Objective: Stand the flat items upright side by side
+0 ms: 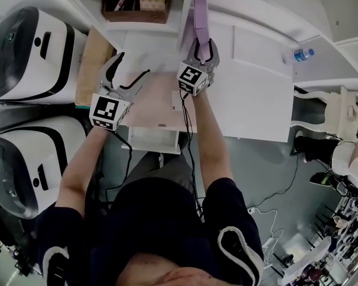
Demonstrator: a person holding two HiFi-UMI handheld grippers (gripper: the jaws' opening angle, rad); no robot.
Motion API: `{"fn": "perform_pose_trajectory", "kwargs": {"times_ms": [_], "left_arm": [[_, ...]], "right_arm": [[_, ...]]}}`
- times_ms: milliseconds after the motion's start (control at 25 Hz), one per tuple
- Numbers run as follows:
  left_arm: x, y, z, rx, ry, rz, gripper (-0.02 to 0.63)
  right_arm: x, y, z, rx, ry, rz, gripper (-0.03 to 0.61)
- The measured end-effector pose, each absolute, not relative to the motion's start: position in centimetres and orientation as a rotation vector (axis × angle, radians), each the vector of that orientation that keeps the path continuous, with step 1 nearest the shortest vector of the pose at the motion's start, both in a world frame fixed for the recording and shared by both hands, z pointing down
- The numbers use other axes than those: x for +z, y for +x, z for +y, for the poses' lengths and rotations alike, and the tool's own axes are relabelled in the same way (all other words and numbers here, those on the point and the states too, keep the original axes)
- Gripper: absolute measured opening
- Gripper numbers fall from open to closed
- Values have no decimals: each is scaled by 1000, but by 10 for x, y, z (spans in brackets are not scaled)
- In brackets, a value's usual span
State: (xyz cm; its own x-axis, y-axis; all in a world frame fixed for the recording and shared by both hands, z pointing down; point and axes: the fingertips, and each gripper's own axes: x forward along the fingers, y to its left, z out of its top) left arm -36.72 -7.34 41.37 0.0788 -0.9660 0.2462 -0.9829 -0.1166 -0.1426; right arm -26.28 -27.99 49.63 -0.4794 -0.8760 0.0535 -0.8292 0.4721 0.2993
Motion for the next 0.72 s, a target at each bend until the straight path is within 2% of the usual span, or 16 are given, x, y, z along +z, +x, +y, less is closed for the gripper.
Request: {"fn": "perform_pose_trajectory", "kwargs": {"times_ms": [720], "left_arm": [[420,-366,-75,429,2267,-2044,376]], "right_arm": [[502,-284,-265,-296,1320,-2595,181]]}}
